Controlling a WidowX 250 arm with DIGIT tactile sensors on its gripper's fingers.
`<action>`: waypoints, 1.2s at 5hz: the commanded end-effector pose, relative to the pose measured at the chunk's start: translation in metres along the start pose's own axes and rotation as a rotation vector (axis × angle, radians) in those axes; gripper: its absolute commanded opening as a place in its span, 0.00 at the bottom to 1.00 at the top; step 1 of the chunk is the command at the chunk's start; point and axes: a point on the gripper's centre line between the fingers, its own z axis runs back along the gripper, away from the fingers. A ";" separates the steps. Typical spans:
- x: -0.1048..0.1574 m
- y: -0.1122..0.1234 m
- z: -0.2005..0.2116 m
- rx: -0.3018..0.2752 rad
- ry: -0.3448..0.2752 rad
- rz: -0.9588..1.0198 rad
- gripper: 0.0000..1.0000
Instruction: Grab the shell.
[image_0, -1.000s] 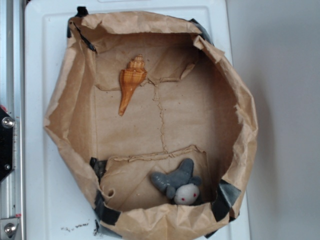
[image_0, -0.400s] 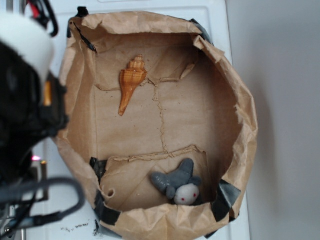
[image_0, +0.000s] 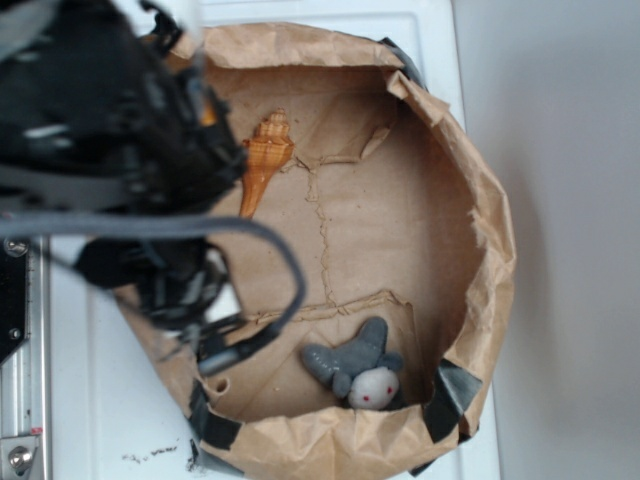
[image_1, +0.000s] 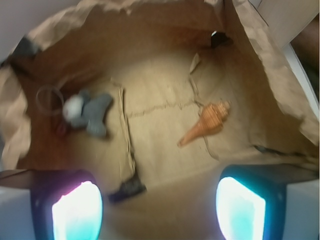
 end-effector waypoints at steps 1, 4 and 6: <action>0.023 -0.015 0.007 0.011 0.124 -0.048 1.00; 0.023 -0.015 0.007 0.011 0.124 -0.048 1.00; 0.026 -0.003 -0.063 0.150 0.075 0.053 1.00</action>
